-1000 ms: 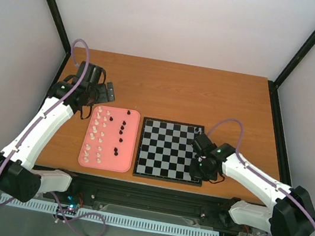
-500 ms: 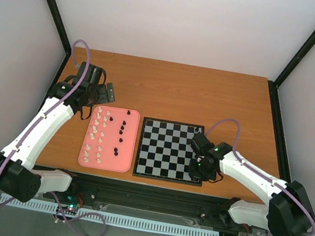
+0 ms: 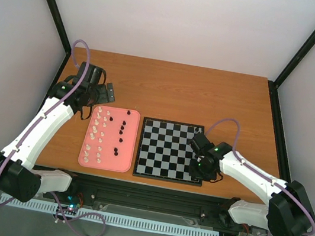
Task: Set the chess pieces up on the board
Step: Place the chess piece on the chessboard.
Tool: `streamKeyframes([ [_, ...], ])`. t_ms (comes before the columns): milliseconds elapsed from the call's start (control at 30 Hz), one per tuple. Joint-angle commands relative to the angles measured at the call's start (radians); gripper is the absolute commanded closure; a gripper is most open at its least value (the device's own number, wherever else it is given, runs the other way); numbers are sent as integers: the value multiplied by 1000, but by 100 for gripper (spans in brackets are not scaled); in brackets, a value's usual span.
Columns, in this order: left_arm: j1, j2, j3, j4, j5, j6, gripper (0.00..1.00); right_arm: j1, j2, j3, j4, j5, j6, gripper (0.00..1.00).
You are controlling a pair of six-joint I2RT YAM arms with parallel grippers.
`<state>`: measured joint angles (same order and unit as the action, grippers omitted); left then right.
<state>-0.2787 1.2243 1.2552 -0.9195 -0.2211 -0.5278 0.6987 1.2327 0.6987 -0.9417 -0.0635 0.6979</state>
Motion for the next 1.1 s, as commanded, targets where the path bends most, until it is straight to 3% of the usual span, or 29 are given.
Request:
streamKeyframes([
  [0, 4, -3, 9, 8, -14, -12, 0, -10, 4, 24, 2, 6, -13, 71],
  [200, 4, -1, 8, 10, -13, -14, 0, -10, 0, 40, -5, -6, -36, 66],
  [533, 4, -5, 9, 7, -18, -13, 0, -10, 28, 31, 33, -72, -54, 67],
  [1067, 4, -9, 3, 8, -14, -13, 0, -10, 12, 31, -32, 20, -12, 65],
])
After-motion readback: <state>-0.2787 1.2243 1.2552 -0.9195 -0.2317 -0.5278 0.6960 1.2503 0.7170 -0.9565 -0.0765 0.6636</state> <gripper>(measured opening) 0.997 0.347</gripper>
